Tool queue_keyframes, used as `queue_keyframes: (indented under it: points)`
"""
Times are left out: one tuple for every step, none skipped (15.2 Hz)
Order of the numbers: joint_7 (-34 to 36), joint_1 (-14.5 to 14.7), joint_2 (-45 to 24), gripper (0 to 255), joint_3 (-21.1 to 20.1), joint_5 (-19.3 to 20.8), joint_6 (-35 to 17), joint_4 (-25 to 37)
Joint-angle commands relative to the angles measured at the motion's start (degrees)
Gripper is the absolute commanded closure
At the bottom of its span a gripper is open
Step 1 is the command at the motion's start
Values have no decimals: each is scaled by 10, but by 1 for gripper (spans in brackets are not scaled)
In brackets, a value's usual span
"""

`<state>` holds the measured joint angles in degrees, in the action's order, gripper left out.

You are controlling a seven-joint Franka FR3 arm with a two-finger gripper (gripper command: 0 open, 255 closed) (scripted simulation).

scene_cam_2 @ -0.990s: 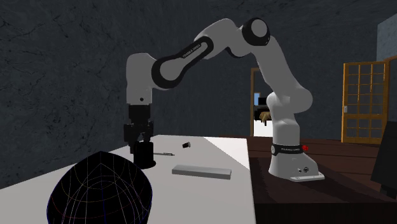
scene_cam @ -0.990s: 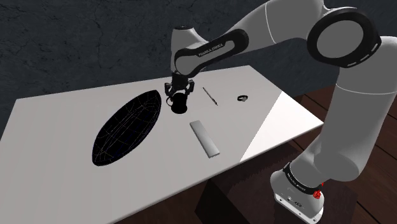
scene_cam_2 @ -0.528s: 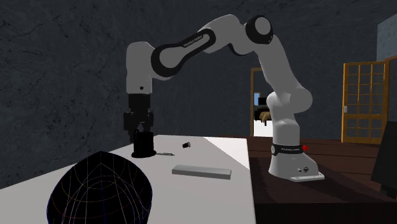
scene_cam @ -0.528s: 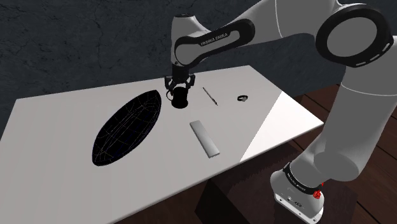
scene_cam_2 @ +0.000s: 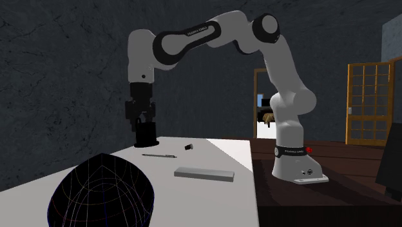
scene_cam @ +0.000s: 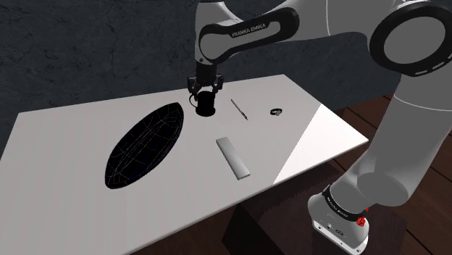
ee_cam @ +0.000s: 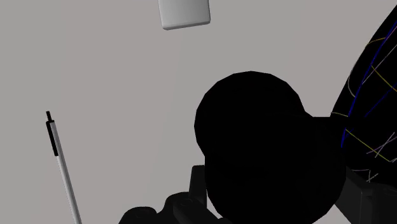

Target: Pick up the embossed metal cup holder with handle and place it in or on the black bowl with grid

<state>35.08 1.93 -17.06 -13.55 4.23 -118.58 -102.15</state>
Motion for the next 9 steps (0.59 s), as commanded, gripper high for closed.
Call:
queue_keyframes:
  points:
    - [-1,0,4,255,0,-2,14,9]
    - [-2,-1,7,255,-1,-2,20,14]
    - [-2,-1,9,255,-1,-3,27,18]
    - [-3,-1,12,255,-1,-4,34,23]
    - [-3,-1,14,255,-1,-5,41,28]
    - [-4,-1,16,255,-2,-5,48,33]
    - [-4,-1,18,255,-2,-6,55,38]
    - [-4,-1,20,255,-2,-6,62,43]
    - [-5,-1,22,255,-2,-7,69,48]
